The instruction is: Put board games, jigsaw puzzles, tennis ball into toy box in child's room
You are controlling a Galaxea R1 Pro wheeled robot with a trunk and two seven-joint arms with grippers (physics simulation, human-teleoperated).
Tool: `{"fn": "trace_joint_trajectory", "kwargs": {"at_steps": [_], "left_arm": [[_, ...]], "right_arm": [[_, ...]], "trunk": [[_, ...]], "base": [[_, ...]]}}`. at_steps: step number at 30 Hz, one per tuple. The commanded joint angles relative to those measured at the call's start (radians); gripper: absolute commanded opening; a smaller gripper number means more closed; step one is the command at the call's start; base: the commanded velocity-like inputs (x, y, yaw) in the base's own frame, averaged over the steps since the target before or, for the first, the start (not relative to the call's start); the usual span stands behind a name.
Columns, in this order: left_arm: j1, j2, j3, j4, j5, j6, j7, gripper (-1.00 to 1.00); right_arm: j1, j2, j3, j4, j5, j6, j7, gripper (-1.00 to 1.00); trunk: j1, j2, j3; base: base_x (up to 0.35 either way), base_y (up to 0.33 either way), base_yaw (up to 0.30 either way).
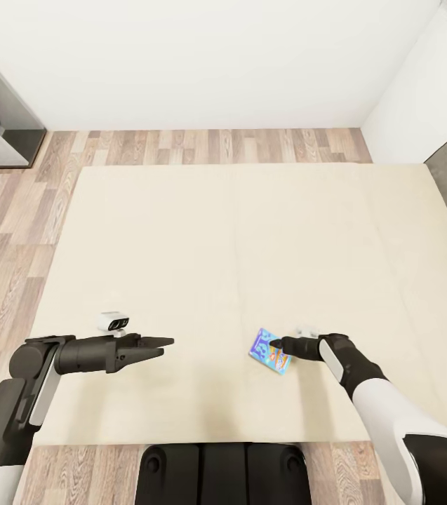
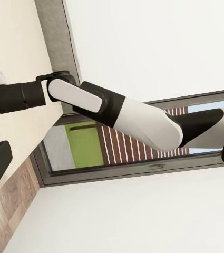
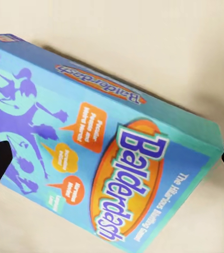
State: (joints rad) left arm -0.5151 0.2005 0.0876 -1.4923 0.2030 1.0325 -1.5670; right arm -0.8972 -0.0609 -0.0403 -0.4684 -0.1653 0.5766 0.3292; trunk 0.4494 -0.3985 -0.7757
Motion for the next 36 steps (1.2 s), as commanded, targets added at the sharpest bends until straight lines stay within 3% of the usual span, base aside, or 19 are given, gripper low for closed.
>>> {"fn": "trace_joint_trajectory", "kwargs": {"at_steps": [1, 14, 24, 36], "left_arm": [[0.0, 0.0, 0.0, 0.0, 0.0, 0.011, -0.004, 1.0], [0.0, 0.0, 0.0, 0.0, 0.0, 0.011, -0.004, 1.0], [0.0, 0.0, 0.0, 0.0, 0.0, 0.011, -0.004, 1.0], [0.0, 0.0, 0.0, 0.0, -0.001, 0.011, -0.004, 1.0]], "right_arm": [[0.0, 0.002, -0.004, -0.001, -0.004, 0.006, 0.001, 1.0], [0.0, 0.038, 0.0, -0.001, -0.002, -0.022, 0.002, 1.0], [0.0, 0.1, 0.002, -0.02, -0.001, -0.024, 0.002, 1.0], [0.0, 0.12, 0.004, -0.024, 0.0, -0.024, 0.002, 1.0]], "trunk": [[0.001, -0.002, -0.001], [0.001, -0.002, -0.001], [0.001, -0.002, -0.001], [0.001, -0.002, -0.001]], "base": [[0.0, 0.0, 0.0], [0.0, 0.0, 0.0], [0.0, 0.0, 0.0], [0.0, 0.0, 0.0]]}}
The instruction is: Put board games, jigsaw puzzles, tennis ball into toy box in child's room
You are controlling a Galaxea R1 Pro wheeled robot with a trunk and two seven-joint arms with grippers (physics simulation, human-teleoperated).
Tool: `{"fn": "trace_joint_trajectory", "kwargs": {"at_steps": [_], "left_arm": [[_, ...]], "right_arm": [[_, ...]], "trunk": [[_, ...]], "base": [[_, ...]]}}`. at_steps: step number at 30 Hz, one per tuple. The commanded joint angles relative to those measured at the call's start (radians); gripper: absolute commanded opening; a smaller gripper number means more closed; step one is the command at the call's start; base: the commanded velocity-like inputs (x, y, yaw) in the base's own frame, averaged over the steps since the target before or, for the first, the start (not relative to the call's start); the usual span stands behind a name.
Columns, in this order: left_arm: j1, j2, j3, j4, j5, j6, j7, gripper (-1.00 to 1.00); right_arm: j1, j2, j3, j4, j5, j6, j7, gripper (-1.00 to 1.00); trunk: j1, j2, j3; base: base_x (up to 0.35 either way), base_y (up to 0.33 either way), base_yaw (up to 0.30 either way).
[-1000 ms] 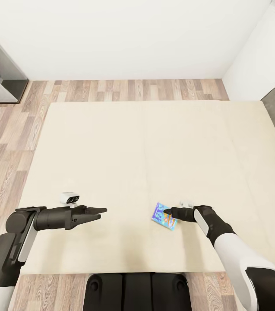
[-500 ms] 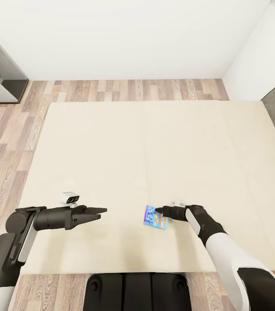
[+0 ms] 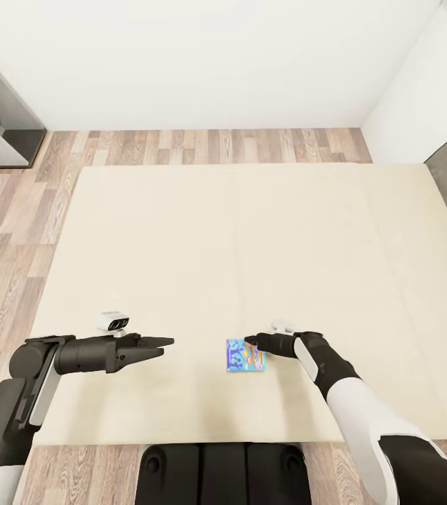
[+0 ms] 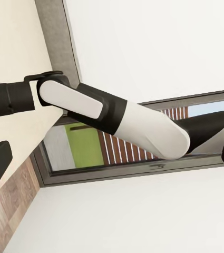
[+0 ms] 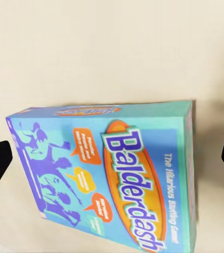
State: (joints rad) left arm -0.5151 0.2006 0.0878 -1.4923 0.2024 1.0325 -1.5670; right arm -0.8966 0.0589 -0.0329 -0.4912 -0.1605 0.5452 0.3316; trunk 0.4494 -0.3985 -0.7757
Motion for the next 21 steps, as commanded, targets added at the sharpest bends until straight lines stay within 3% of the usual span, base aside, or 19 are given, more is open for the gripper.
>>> {"fn": "trace_joint_trajectory", "kwargs": {"at_steps": [1, 21], "left_arm": [[0.0, 0.0, 0.0, 0.0, -0.001, 0.011, -0.004, 1.0], [0.0, 0.0, 0.0, 0.0, -0.001, 0.011, -0.004, 1.0]], "right_arm": [[0.0, 0.001, -0.004, -0.001, -0.005, 0.007, 0.0, 1.0], [0.001, 0.016, -0.004, -0.001, -0.01, 0.019, 0.011, 1.0]], "trunk": [[0.001, -0.002, -0.001], [0.001, -0.002, -0.001]], "base": [[0.0, 0.0, 0.0], [0.0, 0.0, 0.0]]}}
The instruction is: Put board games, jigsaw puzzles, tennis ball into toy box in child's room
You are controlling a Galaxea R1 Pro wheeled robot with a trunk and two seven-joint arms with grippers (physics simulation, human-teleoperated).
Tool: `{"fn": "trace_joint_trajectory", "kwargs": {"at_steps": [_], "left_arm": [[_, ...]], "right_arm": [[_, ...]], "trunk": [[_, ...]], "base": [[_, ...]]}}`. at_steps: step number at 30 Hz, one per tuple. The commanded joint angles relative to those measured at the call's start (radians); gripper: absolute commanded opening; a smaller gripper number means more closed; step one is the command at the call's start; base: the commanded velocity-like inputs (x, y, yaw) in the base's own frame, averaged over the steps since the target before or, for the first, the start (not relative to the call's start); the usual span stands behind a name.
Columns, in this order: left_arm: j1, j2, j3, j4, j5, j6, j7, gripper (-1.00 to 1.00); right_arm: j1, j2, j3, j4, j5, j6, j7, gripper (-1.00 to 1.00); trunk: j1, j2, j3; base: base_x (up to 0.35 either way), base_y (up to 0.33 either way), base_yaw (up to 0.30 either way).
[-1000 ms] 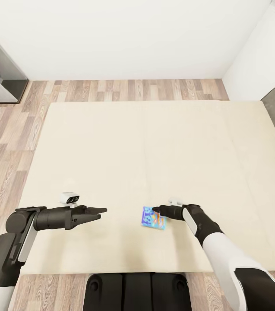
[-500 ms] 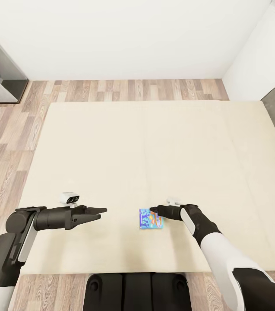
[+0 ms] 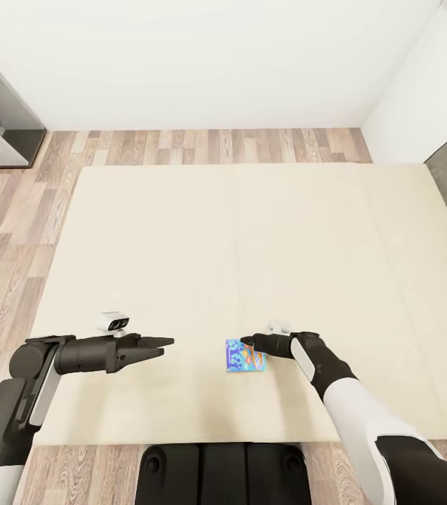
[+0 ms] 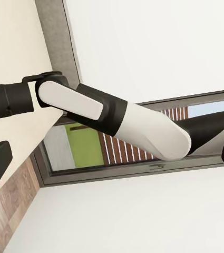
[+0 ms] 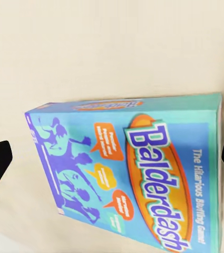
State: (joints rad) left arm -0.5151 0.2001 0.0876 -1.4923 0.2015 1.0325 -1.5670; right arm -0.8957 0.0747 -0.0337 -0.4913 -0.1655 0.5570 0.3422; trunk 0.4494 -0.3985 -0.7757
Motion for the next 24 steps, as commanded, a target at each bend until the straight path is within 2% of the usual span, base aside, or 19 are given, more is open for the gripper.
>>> {"fn": "trace_joint_trajectory", "kwargs": {"at_steps": [1, 24], "left_arm": [[0.0, 0.001, 0.0, 0.0, 0.0, 0.011, -0.004, 1.0], [0.0, 0.001, 0.002, 0.004, 0.001, 0.011, -0.004, 1.0]], "right_arm": [[0.0, 0.0, -0.003, -0.001, -0.005, 0.007, 0.001, 1.0], [0.01, 0.004, -0.003, -0.003, -0.008, 0.007, 0.005, 1.0]], "trunk": [[0.001, -0.002, -0.001], [0.001, -0.002, -0.001]], "base": [[0.0, 0.0, 0.0], [0.0, 0.0, 0.0]]}}
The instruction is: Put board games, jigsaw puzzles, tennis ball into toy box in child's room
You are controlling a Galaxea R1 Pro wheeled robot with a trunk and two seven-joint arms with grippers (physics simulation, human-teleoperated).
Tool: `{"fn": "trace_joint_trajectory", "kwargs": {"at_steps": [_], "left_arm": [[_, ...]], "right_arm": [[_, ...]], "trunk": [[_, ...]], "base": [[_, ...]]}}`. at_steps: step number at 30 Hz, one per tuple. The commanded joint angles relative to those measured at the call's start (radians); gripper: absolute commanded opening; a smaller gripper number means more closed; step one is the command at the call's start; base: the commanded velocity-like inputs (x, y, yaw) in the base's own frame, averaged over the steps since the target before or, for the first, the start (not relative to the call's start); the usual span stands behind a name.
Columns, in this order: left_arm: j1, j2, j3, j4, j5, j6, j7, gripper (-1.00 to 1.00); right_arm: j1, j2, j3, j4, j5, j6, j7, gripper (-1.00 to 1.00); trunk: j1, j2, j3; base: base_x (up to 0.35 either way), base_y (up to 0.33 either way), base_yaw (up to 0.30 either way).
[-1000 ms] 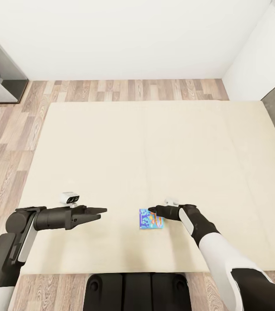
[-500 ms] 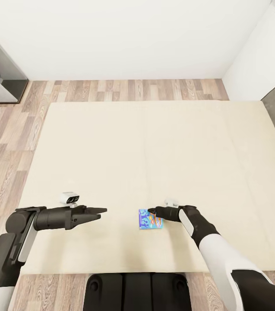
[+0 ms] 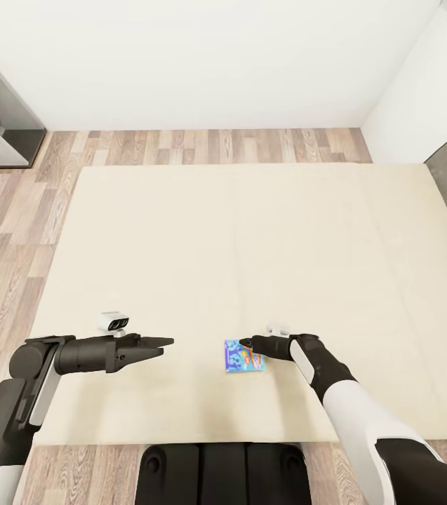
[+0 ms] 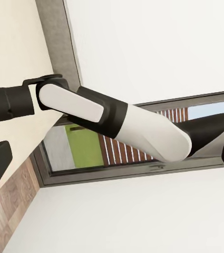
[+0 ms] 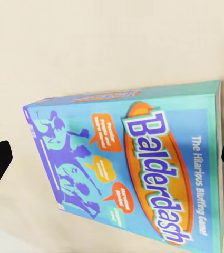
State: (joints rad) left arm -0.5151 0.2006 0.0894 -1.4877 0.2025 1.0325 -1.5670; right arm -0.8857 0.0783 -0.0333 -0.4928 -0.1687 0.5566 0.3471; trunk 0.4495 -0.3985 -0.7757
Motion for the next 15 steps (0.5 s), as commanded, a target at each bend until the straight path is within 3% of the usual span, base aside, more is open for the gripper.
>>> {"fn": "trace_joint_trajectory", "kwargs": {"at_steps": [1, 15], "left_arm": [[0.0, 0.0, 0.0, 0.0, 0.0, 0.011, -0.004, 1.0], [0.0, 0.0, 0.0, 0.0, -0.001, 0.011, -0.004, 1.0]], "right_arm": [[0.0, 0.001, -0.003, -0.001, -0.005, 0.006, 0.0, 1.0], [0.004, 0.002, -0.002, -0.001, -0.006, 0.001, 0.003, 1.0]], "trunk": [[0.001, -0.002, -0.001], [0.001, -0.002, -0.001]], "base": [[0.0, 0.0, 0.0], [0.0, 0.0, 0.0]]}}
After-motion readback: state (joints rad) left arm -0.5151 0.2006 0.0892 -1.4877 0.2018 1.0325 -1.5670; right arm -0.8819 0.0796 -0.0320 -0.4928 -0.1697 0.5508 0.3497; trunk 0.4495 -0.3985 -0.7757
